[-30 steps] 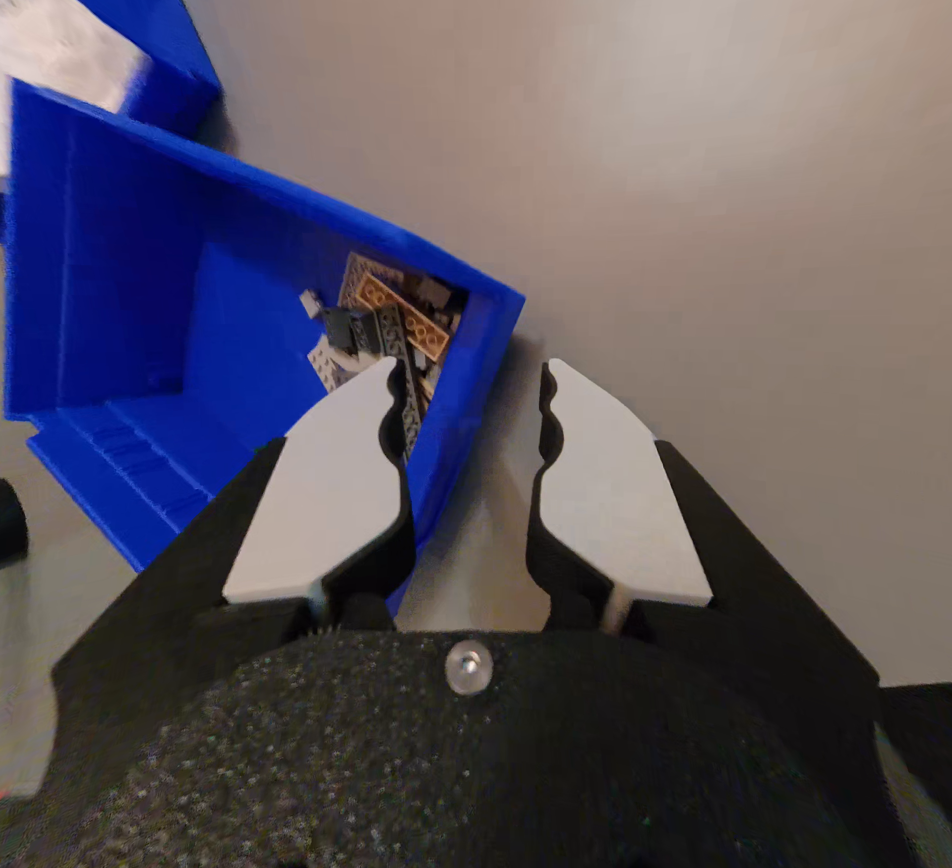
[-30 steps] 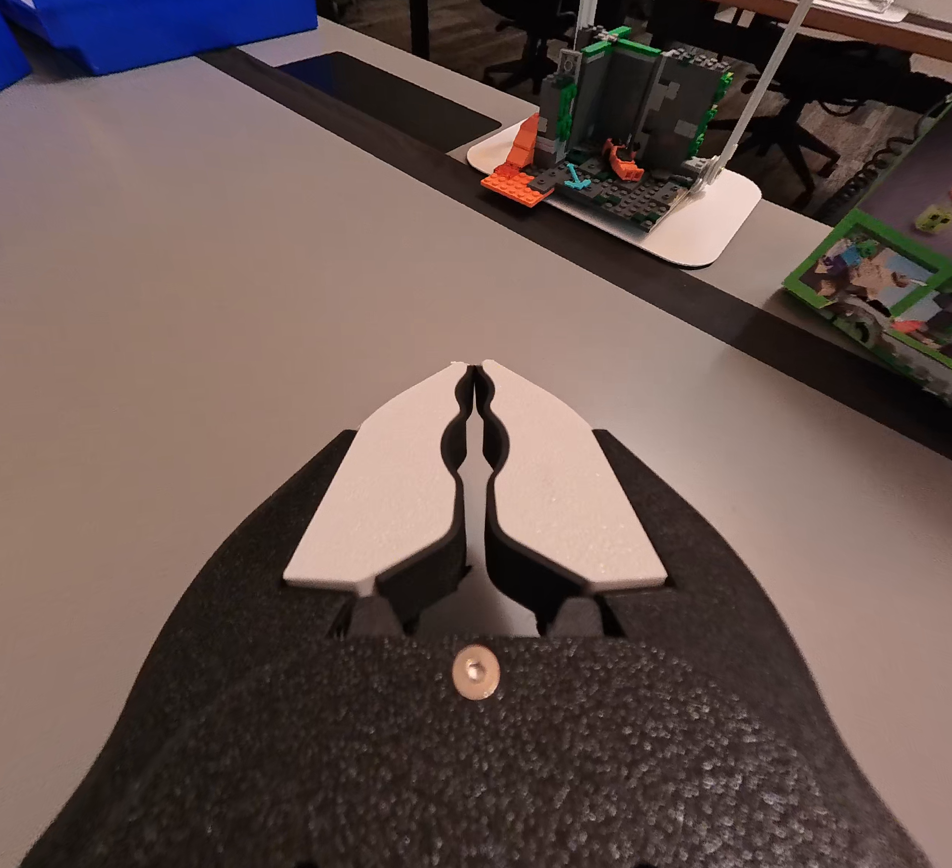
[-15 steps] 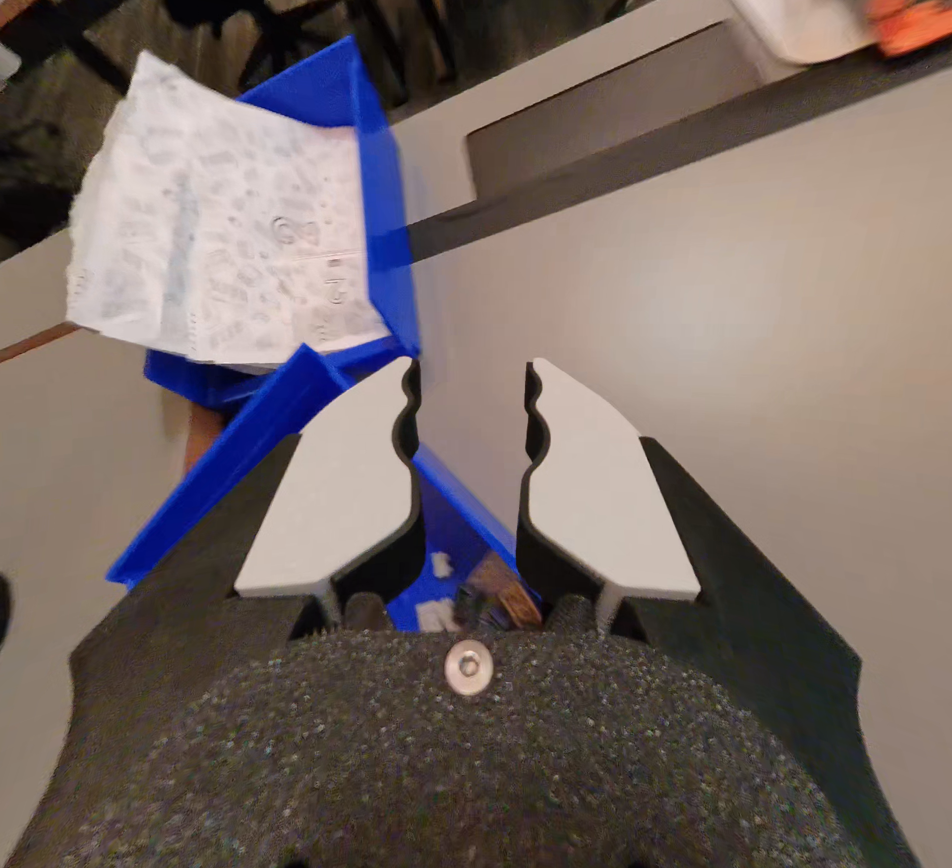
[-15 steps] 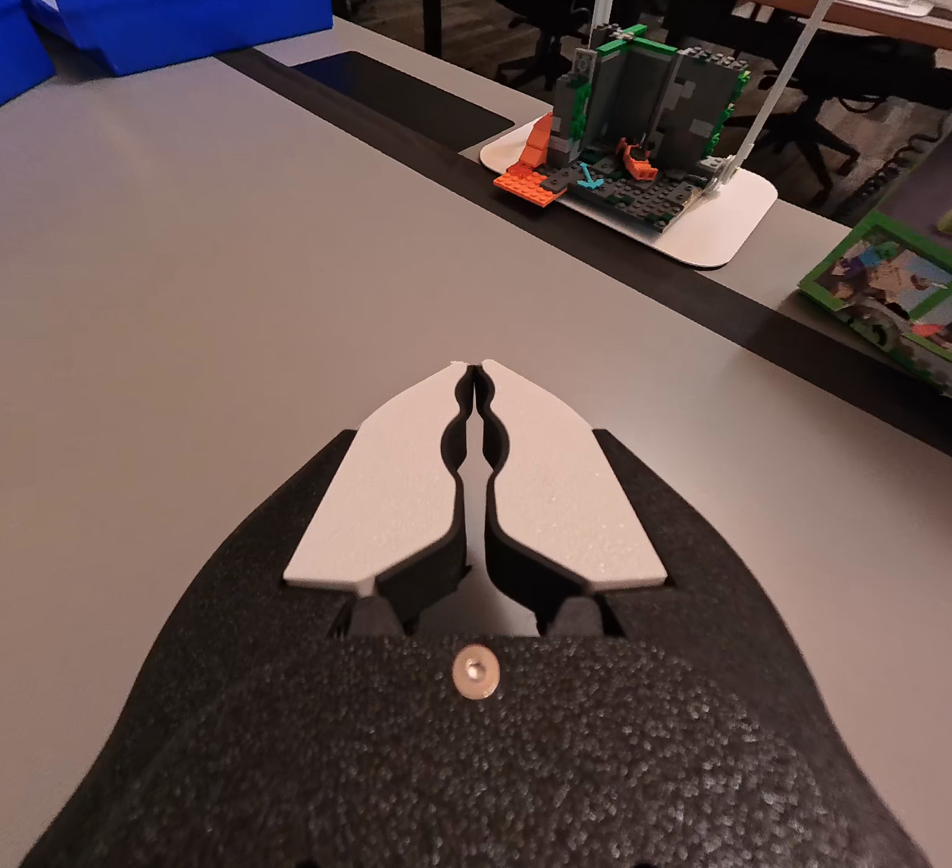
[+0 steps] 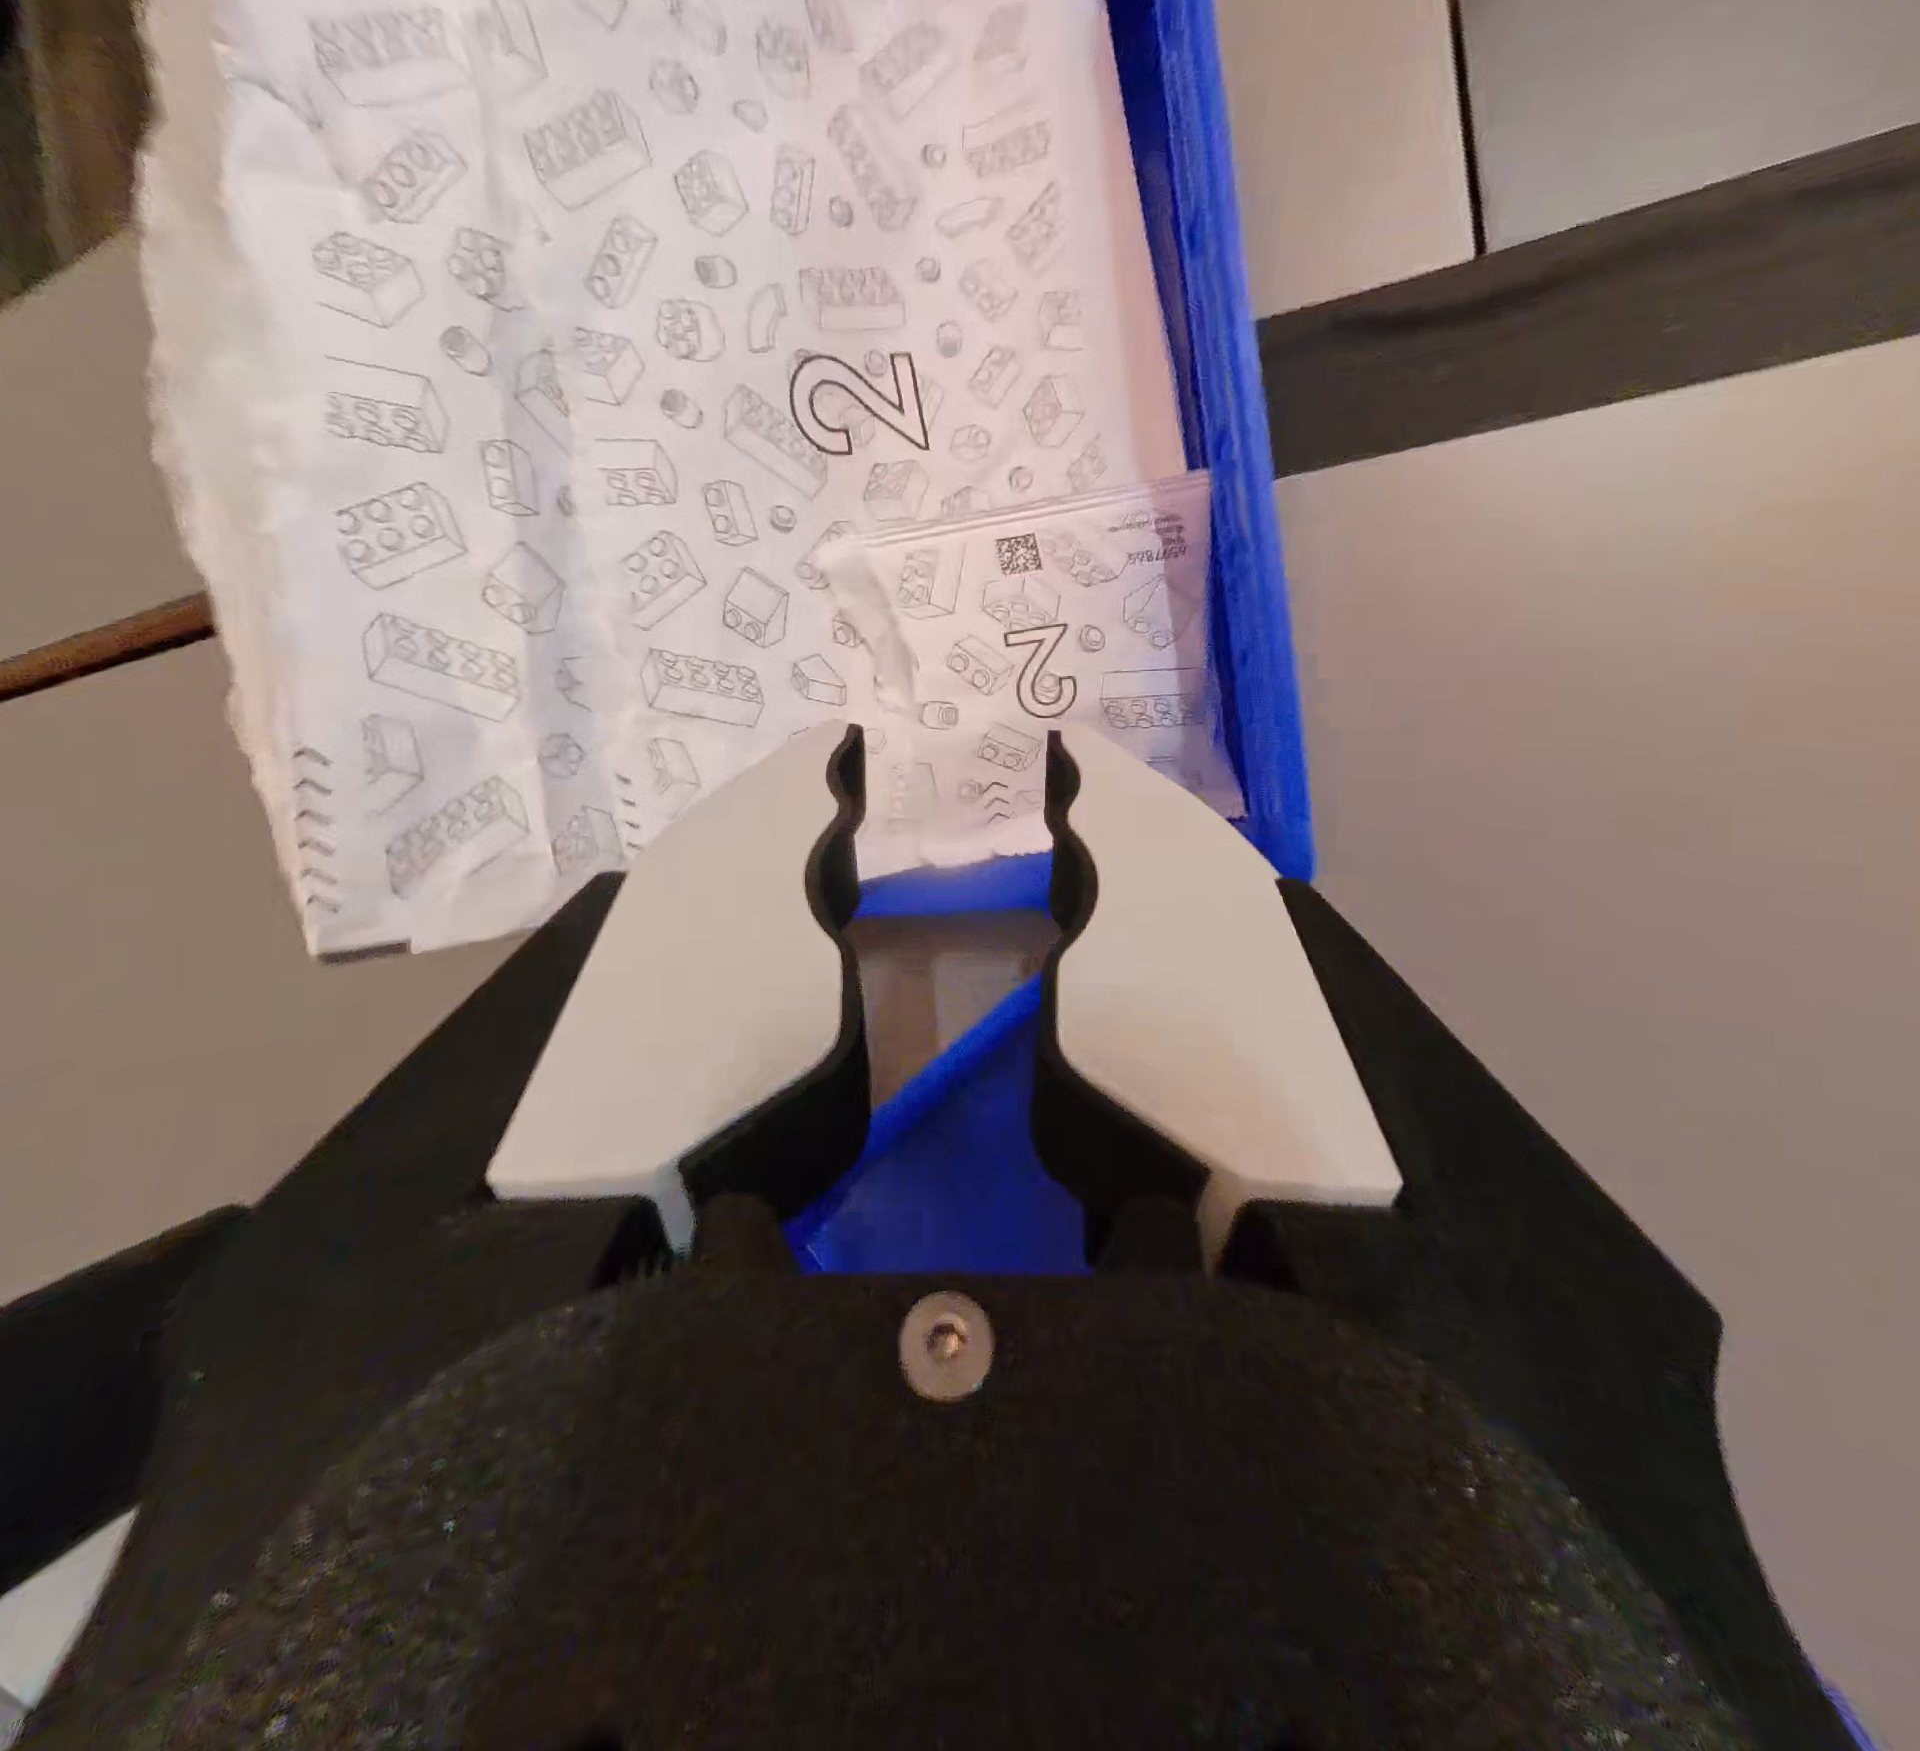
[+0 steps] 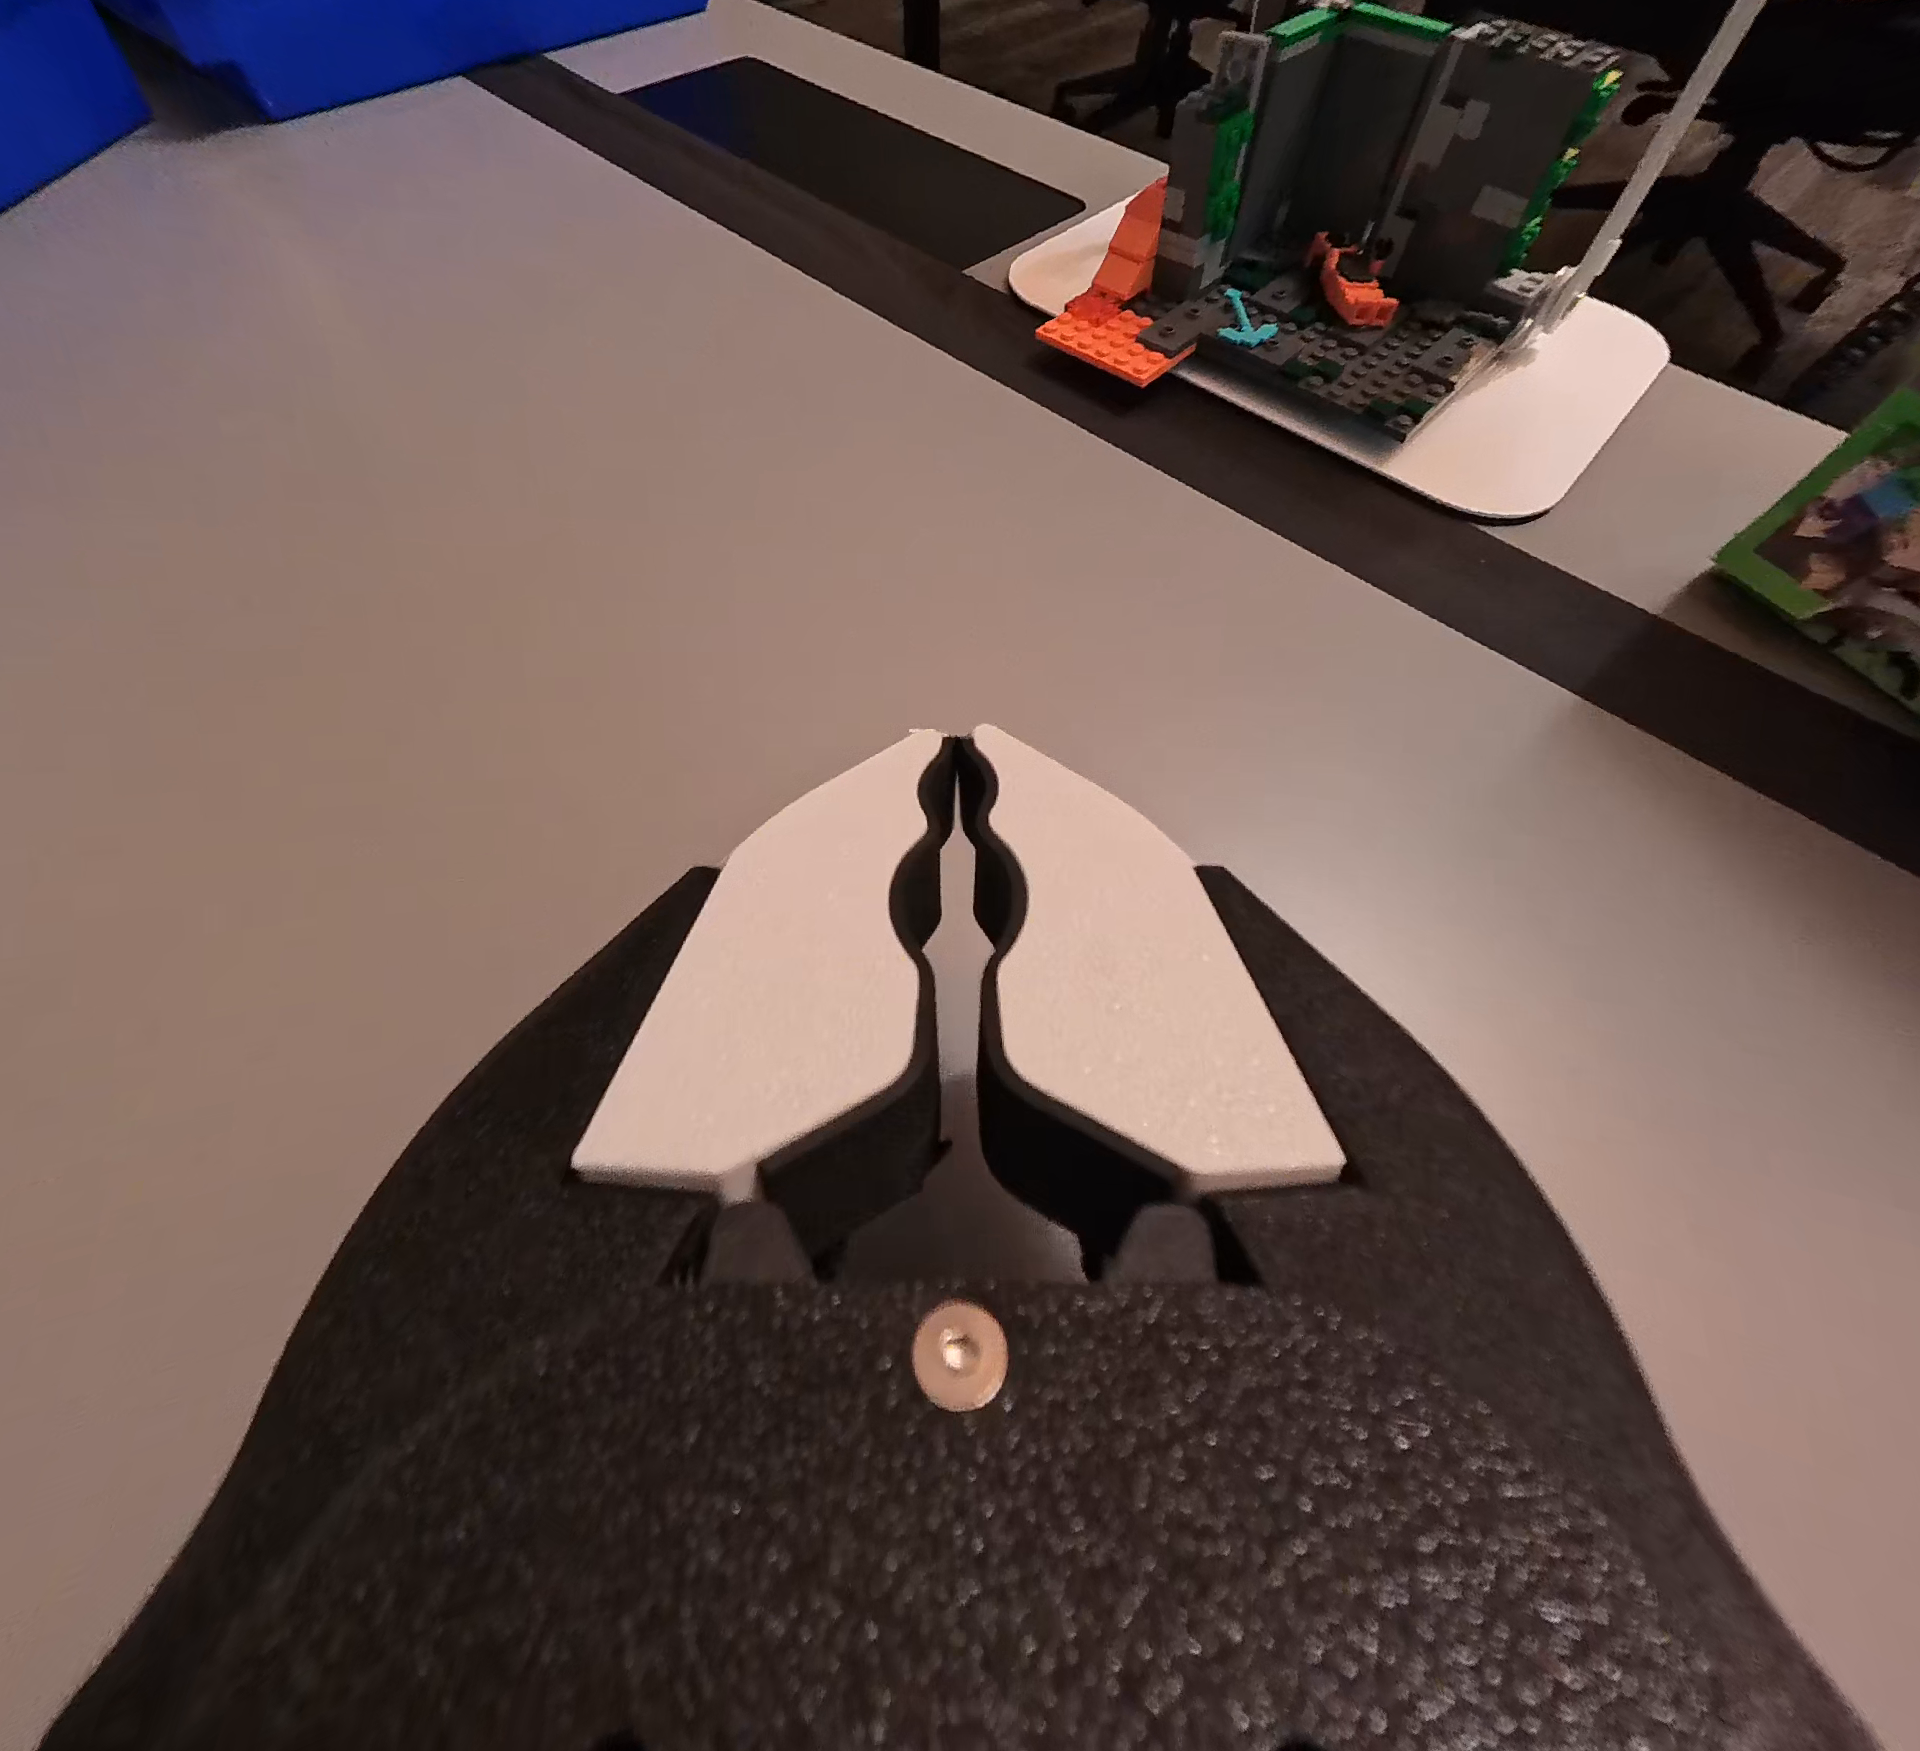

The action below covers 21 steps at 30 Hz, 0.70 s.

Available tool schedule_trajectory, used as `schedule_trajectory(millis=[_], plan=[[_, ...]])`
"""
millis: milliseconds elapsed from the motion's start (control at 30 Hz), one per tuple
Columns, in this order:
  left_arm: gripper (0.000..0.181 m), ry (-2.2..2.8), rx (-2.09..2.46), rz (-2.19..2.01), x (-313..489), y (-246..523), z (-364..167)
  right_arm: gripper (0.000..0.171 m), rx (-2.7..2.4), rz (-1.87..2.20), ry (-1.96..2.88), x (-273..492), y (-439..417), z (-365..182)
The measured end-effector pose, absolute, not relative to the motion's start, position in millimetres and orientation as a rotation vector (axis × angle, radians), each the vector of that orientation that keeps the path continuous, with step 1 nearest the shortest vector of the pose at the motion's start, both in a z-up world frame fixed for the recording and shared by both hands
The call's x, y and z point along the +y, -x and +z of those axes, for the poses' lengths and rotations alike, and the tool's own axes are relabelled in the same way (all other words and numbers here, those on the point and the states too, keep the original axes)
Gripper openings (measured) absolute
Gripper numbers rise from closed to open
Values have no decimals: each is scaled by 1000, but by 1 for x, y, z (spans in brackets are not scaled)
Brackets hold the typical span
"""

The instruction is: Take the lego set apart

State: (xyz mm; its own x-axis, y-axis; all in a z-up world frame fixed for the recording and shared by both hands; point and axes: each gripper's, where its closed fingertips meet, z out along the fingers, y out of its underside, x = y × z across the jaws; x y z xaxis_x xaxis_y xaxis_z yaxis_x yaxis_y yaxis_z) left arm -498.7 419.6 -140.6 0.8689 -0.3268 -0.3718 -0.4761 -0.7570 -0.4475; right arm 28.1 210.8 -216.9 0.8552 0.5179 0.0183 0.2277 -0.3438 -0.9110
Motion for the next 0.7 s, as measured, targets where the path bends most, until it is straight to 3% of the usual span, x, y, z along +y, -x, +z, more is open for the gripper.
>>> schedule_trajectory(millis=[400, 533, 700], plan=[[32, 2874, 744, 61, 437, 519, -213, 0, -585, 449, 1935, 208, -4, -216], [2, 2900, 794, 17, 435, 521, -220, 0, -585, 489, 1926, 207, 2, -212], [1, 2785, 786, -38, 440, 513, -194, 0, -585, 512, 1921, 205, 4, -211]])
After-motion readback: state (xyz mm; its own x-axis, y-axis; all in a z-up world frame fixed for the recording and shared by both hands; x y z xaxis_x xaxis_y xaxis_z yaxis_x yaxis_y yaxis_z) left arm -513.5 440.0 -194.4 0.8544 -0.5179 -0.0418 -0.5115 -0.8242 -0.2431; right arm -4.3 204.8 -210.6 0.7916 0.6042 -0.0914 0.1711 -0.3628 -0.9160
